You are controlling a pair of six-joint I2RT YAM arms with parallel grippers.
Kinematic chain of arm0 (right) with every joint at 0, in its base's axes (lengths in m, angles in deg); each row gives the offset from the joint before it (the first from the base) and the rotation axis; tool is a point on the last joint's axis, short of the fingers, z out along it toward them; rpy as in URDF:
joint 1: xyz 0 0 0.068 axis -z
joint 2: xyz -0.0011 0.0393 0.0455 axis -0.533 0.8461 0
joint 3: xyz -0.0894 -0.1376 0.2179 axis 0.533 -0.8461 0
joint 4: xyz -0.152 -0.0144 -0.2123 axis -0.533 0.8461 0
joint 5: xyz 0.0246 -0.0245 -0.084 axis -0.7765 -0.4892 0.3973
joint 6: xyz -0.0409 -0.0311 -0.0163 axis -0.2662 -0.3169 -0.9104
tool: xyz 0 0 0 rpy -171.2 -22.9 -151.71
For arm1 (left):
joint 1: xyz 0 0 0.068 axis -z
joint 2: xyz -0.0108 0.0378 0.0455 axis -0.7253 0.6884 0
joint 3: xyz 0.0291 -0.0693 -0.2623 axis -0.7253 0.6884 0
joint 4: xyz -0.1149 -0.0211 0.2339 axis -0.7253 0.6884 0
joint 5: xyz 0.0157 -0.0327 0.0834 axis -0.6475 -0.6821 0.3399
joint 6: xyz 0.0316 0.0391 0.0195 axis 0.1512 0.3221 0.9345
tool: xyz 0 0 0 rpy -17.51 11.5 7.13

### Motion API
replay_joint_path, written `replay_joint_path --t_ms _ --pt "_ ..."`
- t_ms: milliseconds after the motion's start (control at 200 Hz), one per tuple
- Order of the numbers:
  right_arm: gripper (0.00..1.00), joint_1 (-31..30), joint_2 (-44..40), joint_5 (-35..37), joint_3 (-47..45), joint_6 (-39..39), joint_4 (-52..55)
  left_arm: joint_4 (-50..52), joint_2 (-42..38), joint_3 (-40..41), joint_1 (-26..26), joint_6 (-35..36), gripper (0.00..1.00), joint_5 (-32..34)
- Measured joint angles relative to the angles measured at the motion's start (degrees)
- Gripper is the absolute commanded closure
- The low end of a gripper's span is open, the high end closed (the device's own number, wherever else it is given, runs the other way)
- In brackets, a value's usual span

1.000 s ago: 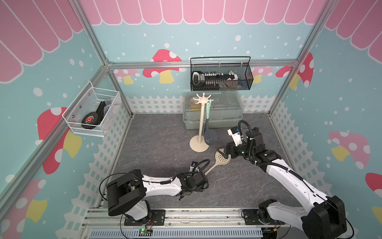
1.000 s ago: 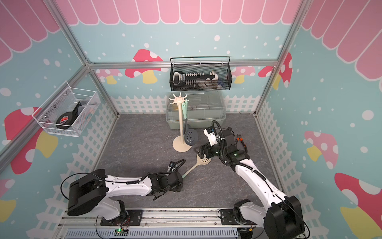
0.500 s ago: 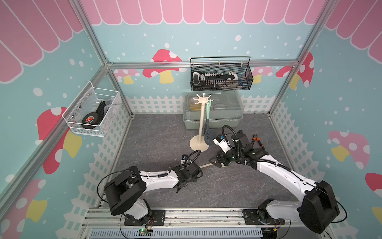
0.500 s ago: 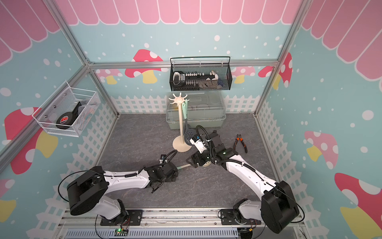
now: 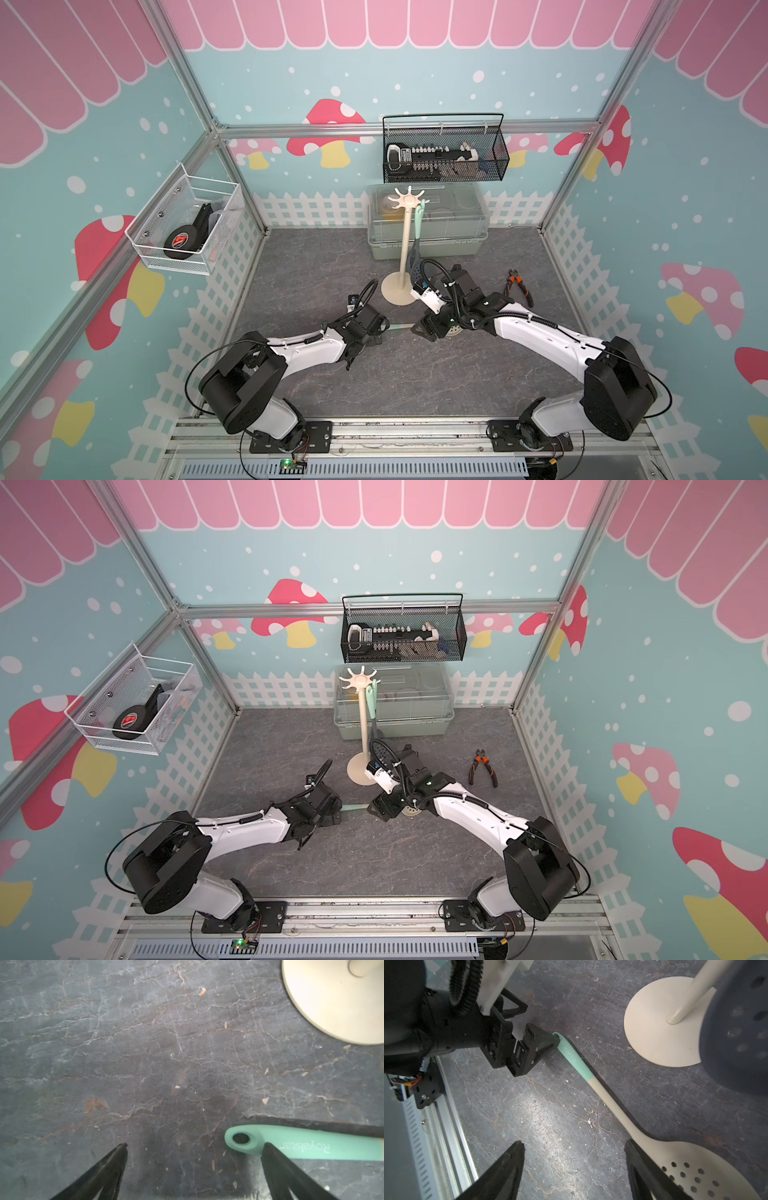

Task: Hang the skimmer on the kitchen utensil rack
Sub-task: Adjust the skimmer at the center of the board, then pick up the skimmer from the center of the board.

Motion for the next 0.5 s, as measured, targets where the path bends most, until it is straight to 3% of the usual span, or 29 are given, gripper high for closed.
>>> replay_joint_path --t_ms 210,500 --pt "0.39 -2.27 5.86 4.81 2.73 -4.59 1.11 -0.02 -3.19 -0.02 -0.15 2.69 0.01 -2.6" --pt "0.44 -3.58 12.0 8.41 6.14 -8.5 3.82 0.55 -21.11 0.66 -5.7 4.48 0.01 -5.6"
